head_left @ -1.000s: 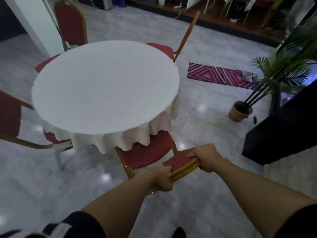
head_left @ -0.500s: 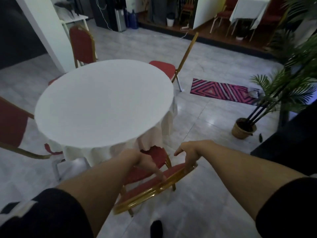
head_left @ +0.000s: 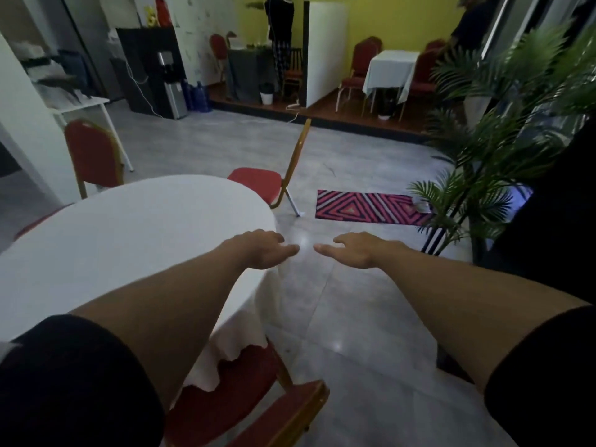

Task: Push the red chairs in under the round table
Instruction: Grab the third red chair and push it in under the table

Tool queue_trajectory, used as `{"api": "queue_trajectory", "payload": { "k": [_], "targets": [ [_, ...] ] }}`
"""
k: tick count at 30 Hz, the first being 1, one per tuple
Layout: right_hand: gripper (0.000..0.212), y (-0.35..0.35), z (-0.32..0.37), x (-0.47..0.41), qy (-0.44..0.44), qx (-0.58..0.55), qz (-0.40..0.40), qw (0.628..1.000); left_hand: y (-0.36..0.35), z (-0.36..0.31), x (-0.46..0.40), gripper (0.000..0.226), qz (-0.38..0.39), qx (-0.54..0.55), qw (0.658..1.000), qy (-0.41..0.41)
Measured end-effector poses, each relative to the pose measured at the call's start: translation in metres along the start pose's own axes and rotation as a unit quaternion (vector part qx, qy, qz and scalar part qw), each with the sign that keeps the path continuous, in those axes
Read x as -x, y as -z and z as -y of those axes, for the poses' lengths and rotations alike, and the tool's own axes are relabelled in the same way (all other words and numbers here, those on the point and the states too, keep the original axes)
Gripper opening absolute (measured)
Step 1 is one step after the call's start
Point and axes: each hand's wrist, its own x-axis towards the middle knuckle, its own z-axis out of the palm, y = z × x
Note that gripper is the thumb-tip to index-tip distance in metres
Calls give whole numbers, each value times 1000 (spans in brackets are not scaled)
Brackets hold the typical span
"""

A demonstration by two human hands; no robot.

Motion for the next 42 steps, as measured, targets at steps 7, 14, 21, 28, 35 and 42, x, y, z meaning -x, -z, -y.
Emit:
{"api": "queue_trajectory", "payload": {
  "k": [7,14,21,28,35,42],
  "targets": [
    [144,62,-84,-72,19,-23,-16,999,19,-61,-105,86,-32,-2,999,32],
    [141,117,-149,-141,49,-17,-30,998,40,-115,-183,82,-7,11,999,47],
    [130,169,-187,-209,66,-15,-20,998,69,-129,-260,87,-21,10,998,57],
    [98,214,-186,-302,106,-1,-21,994,102,-116,-359,88,-34,7,997,67],
    [106,273,-169,-421,99,8,-37,994,163,-74,-474,84,-46,17,996,69],
    [109,333,-154,-522,106,-6,-56,993,223,-42,-561,81,-62,41,994,86]
  ]
}}
